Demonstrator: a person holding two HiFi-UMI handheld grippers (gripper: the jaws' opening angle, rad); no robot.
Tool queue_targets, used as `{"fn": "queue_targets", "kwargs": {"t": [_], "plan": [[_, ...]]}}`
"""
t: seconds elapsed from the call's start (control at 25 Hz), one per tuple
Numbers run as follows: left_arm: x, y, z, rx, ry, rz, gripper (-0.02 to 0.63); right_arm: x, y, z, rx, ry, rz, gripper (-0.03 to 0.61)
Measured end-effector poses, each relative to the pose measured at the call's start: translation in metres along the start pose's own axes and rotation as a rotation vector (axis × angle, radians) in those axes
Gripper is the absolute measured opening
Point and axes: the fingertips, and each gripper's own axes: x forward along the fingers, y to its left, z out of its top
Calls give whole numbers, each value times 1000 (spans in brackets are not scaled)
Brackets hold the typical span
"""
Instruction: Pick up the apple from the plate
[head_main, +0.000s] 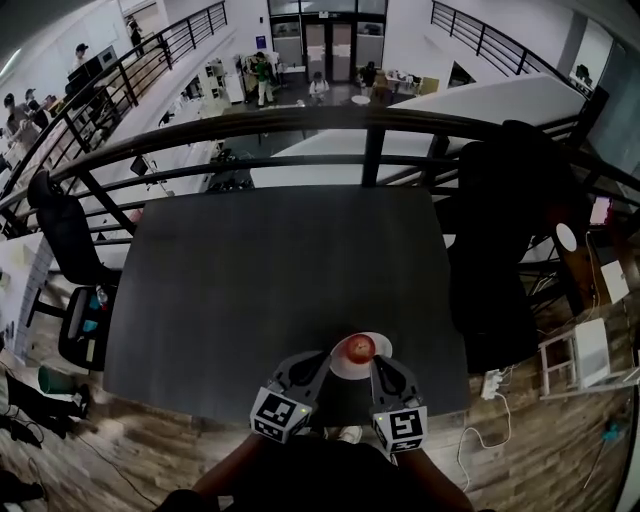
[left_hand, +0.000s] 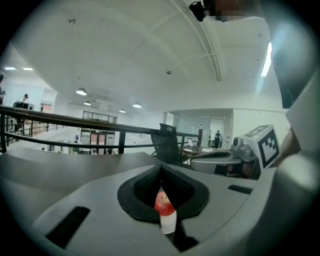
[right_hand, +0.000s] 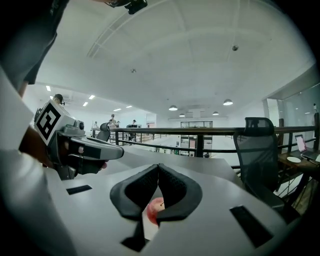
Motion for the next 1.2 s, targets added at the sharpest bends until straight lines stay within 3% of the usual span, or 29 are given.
{"fn": "queue_targets", "kwargs": {"t": [0.32, 0.6, 0.84, 0.96, 1.04, 1.2], "plan": [[13, 24, -6, -53, -7, -60, 23, 18, 6, -11, -4, 37, -29, 25], [29, 36, -14, -61, 26, -60, 23, 23, -3, -22, 8, 70, -47, 25], [39, 28, -15, -32, 21, -38, 23, 21, -5, -36, 17, 119, 21, 26], [42, 29, -19, -58, 30, -11, 23, 24, -6, -43, 21, 143, 56, 30], [40, 29, -23, -70, 39, 0, 23, 26, -5, -52, 29, 169, 78, 127], [41, 24, -28, -75, 57, 9, 23, 27, -9, -62, 44, 207, 92, 214]]}}
